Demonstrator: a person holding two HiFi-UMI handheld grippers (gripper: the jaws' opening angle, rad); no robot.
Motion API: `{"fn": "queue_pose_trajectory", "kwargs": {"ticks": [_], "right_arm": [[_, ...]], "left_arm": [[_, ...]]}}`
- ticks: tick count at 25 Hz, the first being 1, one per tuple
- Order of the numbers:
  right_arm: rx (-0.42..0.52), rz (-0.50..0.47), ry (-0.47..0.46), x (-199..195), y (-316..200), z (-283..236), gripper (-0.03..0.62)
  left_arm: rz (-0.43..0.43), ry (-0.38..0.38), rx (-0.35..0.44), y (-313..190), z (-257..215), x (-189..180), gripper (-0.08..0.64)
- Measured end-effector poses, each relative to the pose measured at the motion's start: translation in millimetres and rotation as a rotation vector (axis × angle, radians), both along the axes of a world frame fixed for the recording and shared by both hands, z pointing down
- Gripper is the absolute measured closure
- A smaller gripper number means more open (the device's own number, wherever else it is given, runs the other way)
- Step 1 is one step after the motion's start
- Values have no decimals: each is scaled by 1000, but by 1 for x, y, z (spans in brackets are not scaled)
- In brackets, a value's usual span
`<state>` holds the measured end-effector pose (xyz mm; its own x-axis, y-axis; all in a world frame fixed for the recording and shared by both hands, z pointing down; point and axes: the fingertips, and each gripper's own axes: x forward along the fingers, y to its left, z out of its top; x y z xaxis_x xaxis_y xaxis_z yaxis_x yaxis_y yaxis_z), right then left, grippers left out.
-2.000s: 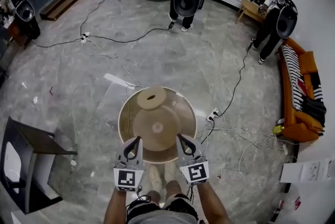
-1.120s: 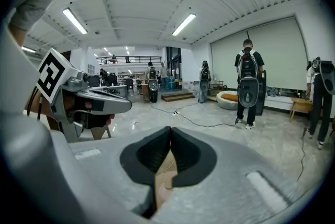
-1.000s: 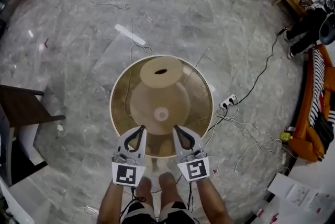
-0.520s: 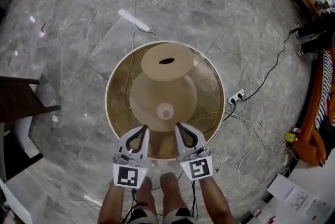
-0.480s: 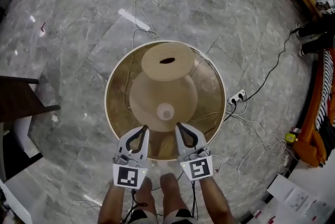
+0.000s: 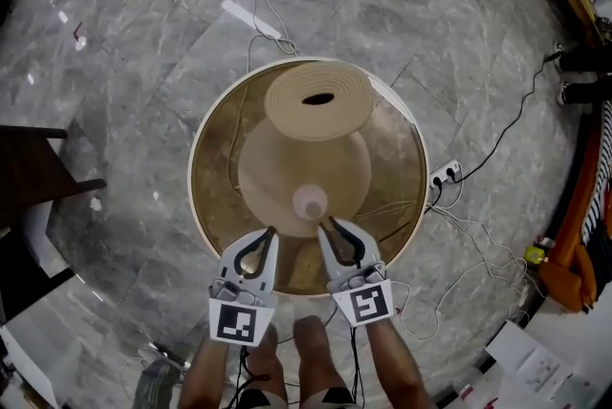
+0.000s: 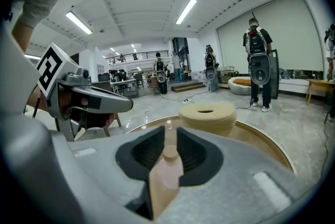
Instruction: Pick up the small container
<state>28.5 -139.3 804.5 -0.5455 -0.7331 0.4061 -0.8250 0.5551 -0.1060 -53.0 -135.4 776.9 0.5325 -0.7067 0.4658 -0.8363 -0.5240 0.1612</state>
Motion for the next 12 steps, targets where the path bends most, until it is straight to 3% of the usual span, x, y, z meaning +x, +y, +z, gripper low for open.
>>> {"fn": "queue_pose_trajectory", "kwargs": {"ticks": [1, 12], "right_arm": [[-6, -5, -6, -1, -1, 4, 499], [-57, -42, -4, -13, -23, 42, 383]], "left_arm": [[2, 0, 0, 0, 2, 0, 543], [-27, 6, -42, -15, 25, -5, 543]]}}
